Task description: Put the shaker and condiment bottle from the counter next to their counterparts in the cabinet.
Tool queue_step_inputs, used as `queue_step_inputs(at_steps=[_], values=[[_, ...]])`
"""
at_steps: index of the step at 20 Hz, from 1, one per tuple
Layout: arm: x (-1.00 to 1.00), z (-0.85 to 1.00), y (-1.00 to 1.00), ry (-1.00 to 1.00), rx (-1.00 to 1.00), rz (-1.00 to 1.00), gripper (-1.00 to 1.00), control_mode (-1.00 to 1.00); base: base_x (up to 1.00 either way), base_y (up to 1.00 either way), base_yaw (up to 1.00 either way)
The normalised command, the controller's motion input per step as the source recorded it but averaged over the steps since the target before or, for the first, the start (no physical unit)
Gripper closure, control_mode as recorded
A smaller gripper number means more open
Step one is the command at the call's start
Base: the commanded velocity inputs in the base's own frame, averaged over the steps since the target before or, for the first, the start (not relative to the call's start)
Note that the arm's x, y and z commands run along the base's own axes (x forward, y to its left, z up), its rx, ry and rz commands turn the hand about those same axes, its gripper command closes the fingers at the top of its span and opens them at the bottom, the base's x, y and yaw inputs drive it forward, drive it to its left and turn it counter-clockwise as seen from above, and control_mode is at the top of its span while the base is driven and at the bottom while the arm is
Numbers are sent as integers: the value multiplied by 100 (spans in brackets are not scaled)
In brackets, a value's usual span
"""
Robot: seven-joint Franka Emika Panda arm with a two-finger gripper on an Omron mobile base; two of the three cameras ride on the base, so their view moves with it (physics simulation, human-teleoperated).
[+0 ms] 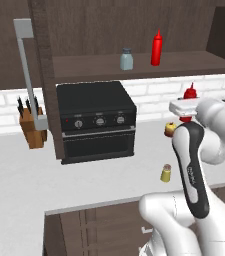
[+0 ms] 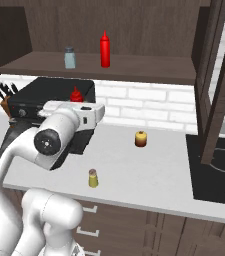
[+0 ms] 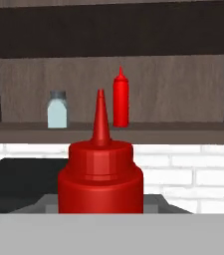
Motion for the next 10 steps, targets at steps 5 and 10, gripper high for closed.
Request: queue_step_inputs(at_steps=[5,10], values=[[0,34,0,16,25,-6,100,-100,0,0,0],[0,29,0,3,3,-5,100,-100,0,0,0]])
